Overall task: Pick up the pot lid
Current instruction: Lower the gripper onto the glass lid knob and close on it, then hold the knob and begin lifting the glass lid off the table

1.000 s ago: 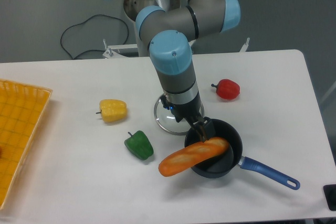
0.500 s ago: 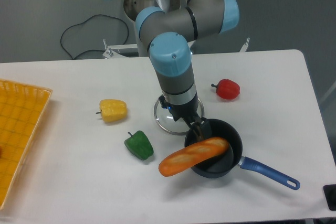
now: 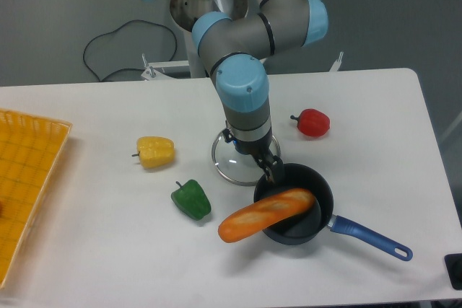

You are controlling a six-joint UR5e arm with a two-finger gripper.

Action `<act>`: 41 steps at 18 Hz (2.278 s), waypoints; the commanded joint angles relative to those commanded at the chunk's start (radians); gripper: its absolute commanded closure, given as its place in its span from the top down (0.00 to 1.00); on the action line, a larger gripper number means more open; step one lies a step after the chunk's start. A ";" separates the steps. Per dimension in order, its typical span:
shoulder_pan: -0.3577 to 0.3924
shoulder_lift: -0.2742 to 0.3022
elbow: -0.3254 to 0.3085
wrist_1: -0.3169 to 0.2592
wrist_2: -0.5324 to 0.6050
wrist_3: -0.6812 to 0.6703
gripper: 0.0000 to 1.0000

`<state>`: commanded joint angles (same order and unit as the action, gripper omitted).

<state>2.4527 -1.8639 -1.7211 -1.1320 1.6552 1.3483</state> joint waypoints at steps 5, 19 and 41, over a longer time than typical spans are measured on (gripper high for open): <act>0.011 0.063 -0.061 -0.003 -0.015 0.009 1.00; 0.020 0.054 -0.094 -0.014 -0.086 0.463 1.00; 0.042 0.012 -0.190 0.074 -0.081 0.535 1.00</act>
<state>2.4943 -1.8515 -1.9113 -1.0584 1.5738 1.8837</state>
